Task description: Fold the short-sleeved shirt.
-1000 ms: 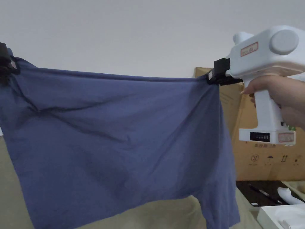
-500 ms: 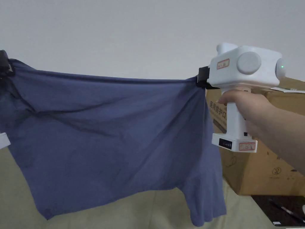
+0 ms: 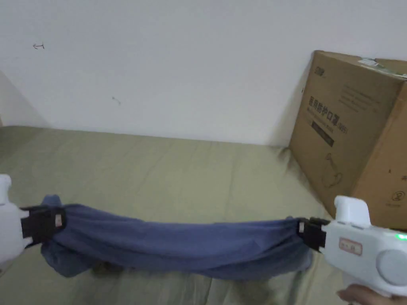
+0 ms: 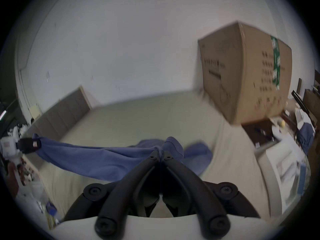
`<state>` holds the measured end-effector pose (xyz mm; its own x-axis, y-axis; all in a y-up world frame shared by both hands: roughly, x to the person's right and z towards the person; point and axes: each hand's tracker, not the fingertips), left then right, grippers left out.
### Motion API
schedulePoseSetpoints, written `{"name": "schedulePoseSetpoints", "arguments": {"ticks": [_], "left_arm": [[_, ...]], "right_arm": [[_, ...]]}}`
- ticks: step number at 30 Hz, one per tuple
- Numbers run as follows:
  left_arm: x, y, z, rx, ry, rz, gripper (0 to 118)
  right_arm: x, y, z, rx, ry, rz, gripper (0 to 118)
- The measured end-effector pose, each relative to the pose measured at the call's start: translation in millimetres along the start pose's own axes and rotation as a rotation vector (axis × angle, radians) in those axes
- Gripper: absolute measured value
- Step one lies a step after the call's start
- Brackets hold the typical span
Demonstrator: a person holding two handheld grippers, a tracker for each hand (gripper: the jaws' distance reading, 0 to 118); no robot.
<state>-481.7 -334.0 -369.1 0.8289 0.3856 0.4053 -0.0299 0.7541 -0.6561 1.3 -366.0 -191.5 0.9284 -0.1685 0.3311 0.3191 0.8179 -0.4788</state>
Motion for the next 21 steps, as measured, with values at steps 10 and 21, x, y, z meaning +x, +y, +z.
{"name": "schedulePoseSetpoints", "arguments": {"ticks": [10,21], "left_arm": [[-8.3,-84.7,58.4,-0.191,0.108,-0.037,3],[-51.2,-119.8,-26.1,-0.429,0.188,-0.029,17]], "right_arm": [[13.5,-129.8,87.9,-0.218,0.0,0.029,0],[20.7,-153.3,39.6,-0.419,-0.118,-0.092,29]]}}
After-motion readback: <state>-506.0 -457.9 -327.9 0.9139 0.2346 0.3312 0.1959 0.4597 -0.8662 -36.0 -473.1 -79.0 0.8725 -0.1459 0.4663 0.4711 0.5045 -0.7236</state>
